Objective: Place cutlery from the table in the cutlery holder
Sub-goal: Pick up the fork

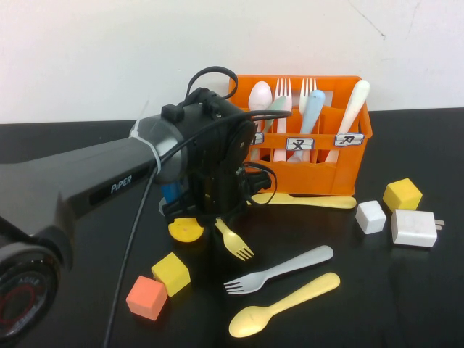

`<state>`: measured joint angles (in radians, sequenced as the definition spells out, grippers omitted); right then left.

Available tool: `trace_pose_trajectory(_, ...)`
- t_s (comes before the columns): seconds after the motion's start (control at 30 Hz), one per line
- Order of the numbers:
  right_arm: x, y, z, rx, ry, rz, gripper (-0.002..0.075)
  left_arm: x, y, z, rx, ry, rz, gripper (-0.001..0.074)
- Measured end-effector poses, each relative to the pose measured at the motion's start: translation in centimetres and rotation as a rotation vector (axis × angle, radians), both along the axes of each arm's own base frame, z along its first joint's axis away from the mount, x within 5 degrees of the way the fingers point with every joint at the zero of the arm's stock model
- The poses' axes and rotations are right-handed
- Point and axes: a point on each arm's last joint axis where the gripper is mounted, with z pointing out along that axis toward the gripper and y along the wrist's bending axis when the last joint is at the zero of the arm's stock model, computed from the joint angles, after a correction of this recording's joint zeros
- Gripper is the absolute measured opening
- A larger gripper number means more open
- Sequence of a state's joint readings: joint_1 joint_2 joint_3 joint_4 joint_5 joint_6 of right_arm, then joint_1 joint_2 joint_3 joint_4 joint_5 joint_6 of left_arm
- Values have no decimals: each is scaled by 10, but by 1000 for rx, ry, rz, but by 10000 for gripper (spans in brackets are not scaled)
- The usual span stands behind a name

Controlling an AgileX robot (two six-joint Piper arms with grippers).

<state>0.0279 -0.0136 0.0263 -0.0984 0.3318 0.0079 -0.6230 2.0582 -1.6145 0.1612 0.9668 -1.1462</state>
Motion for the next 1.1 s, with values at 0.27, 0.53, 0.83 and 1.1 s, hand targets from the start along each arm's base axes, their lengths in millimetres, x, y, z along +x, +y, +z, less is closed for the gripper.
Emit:
trace_pose_trajectory(0.27,0,0,0,0,0,0,-4,0,0,0,0,-5,0,192)
trace_pose_trajectory(0.53,0,0,0,0,0,0,-4,2,0,0,-17,-19,54,195)
trace_pose_trajectory(0.83,0,0,0,0,0,0,-4,0,-4,0,-14,-24,34,195)
trace_pose_trajectory(1.1,0,0,0,0,0,0,-4,-10,-13,-4,18,15,-56,197)
